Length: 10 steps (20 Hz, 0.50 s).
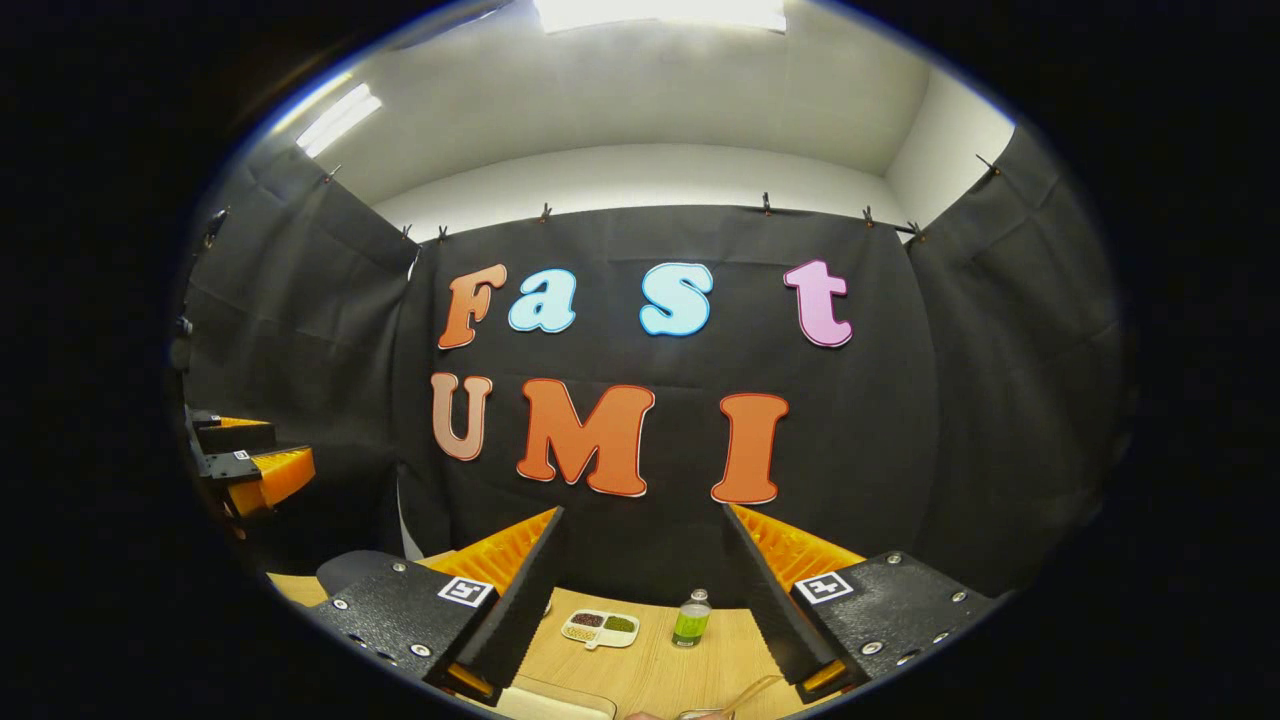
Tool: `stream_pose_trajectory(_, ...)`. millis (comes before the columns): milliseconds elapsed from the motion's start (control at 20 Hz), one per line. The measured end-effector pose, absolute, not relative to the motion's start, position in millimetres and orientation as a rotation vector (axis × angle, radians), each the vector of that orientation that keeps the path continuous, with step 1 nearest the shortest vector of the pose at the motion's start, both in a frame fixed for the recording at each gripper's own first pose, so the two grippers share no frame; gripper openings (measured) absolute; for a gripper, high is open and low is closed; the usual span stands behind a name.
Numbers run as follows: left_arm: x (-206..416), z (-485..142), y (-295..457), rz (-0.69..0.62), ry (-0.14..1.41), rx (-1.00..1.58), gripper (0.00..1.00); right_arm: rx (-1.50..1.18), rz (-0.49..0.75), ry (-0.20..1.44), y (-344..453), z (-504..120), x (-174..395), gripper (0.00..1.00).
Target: Close the left gripper, press the button to open the rice cooker; take a wooden spoon from the chopstick holder with the right hand, scoop a spoonful of rice and pour it into the rice cooker, then put the wooden spoon back into the chopstick holder.
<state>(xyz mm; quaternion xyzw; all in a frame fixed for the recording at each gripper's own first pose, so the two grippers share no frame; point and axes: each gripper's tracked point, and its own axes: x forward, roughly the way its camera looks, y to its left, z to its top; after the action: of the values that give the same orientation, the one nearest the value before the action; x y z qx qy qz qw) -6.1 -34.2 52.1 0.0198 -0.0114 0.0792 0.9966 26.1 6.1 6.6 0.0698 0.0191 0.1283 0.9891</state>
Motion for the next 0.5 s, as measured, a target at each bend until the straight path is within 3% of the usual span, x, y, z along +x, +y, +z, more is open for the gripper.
stream_pose_trajectory(500, -14, 40, -42, 0.222, 0.020, 0.060, 1.00, 0.158, 0.287, 0.075, -12, -16, 25, 0.94)
